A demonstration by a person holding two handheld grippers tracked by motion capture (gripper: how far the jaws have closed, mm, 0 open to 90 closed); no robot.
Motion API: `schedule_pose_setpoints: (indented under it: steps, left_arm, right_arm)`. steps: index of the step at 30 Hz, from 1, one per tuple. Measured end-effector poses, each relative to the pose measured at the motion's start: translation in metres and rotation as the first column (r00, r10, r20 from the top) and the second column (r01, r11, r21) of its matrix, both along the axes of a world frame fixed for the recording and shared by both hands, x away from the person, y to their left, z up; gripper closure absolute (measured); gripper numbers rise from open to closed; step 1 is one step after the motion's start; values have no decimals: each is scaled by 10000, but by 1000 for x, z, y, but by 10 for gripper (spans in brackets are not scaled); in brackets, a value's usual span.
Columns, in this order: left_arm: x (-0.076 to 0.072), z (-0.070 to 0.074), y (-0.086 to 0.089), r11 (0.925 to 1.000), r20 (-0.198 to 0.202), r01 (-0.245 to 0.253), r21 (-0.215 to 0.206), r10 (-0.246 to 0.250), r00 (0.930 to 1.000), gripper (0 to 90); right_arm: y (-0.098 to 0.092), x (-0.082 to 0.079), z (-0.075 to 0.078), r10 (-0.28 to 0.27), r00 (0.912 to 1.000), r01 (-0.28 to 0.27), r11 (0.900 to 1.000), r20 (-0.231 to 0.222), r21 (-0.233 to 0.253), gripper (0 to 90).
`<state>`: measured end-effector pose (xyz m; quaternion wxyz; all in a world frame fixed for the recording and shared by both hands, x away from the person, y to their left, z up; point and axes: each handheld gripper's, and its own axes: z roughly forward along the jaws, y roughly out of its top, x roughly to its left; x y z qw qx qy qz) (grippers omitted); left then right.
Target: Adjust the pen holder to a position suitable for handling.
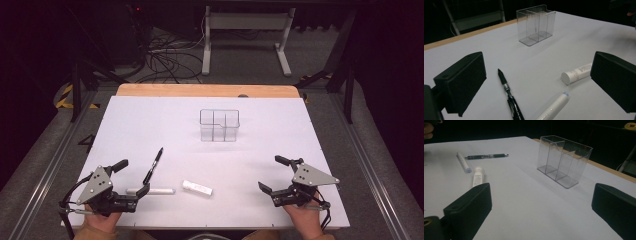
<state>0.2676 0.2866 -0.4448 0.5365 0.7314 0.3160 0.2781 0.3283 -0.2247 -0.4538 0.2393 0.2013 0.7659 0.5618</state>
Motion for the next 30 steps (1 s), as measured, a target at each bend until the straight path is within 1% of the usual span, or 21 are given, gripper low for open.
schedule_pose_setpoints:
  steps: [1, 2, 3, 7, 8, 11, 17, 19, 21, 22, 23, 24, 25, 30]
  left_arm:
    - [-1, 0, -1, 10000, -22, -42, -60, 41, 10000, 9]
    - [-1, 0, -1, 10000, 106, -48, 73, 47, 9999, 9]
    - [-1, 1, -1, 9999, 134, -15, 125, 14, 9999, 9]
    - [-1, 1, 0, 9999, 248, -23, 132, 19, 9997, 9]
    - [-2, 0, -1, 10000, 178, -33, 13, 33, 9998, 9]
    - [-1, 0, -1, 10000, 154, 10, -52, -9, 9999, 9]
    - [-1, 1, 1, 9997, -30, 167, -196, -168, 9999, 10]
    - [-1, 1, 1, 9996, -32, 152, -236, -153, 9999, 12]
    - [-1, 1, 1, 9994, -120, 120, -329, -124, 9999, 13]
    - [-1, 1, 0, 9996, -119, 98, -276, -102, 9999, 13]
    - [-1, 1, 0, 9998, -60, 115, -132, -116, 9999, 13]
    - [-1, 1, 0, 9998, -32, 95, -167, -95, 9999, 13]
    - [-1, 1, 0, 10000, 63, 85, -45, -85, 9999, 13]
    - [-1, 1, -1, 10000, 86, 52, -24, -52, 9999, 13]
  right_arm:
    - [0, 0, 0, -1, 10000, 1, 10000, -1, 0, 34]
    - [0, 0, 0, 2, 10000, -2, 10000, 4, -8, 36]
    - [0, 0, 0, 1, 10000, -1, 10000, 24, -30, 40]
    - [0, 1, 1, -28, 10000, 29, 9999, 41, -118, 43]
    - [-1, 1, 1, -22, 10000, 22, 9999, 35, -110, 43]
    - [0, 0, 1, -63, 10000, 64, 9998, 30, -185, 44]
    - [0, -1, 2, -68, 10000, 69, 9999, 51, -145, 47]
    - [0, 0, 2, -74, 9999, 75, 9999, 68, -141, 47]
    - [0, 0, 2, -32, 10000, 33, 9999, 11, -140, 50]
    - [0, 1, 2, -33, 10000, 33, 9998, 2, -187, 50]
    - [1, 1, 3, -48, 10000, 48, 9998, 20, -207, 50]
    - [1, 1, 3, -44, 10000, 44, 9997, 20, -241, 50]
    - [1, 1, 4, -49, 10000, 50, 9996, 54, -270, 50]
    - [4, 1, 7, -59, 9999, 65, 9989, 140, -463, 50]
